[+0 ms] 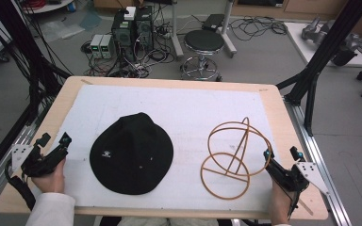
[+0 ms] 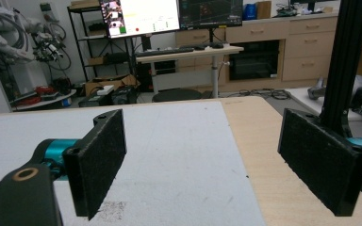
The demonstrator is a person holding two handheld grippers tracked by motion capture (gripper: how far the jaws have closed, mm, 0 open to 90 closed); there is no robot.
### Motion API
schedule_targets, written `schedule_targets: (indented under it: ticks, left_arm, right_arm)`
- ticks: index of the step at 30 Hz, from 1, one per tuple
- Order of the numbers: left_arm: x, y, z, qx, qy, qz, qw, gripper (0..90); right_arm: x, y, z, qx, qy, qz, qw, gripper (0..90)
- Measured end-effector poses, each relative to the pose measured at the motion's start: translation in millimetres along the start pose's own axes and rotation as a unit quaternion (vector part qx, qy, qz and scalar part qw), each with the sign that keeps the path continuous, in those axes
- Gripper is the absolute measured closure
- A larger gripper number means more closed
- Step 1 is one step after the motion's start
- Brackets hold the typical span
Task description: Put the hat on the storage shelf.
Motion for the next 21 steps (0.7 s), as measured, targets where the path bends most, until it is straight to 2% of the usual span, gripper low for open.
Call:
schedule_targets:
  ticks: [5,7,21]
  left_arm:
    - [-1.3,0.2,-0.8,-0.001,0.007,0.001,1.0,28.2]
    - [-4.2,0.1,-1.6,-0.002,0.02,0.0,0.9998,28.2]
    - [-5.0,0.7,-2.7,0.0,0.017,-0.001,0.9999,27.8]
  right_arm:
    - [0.3,0.3,-0.5,0.001,0.001,-0.001,1.0,15.1]
    - [0.4,0.4,-0.1,0.002,0.002,0.002,1.0,15.1]
    - [1.2,0.4,0.3,0.001,0.001,0.001,1.0,15.1]
Point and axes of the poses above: each handheld gripper's, and its own axes: z roughly backward along the jaws, y roughly out of its underside, x roughly to its left, the point moved 9 cm from there along -z, roughly forward along the jaws, and after that the axes turned 7 degrees about x, right-handed, at the moved point
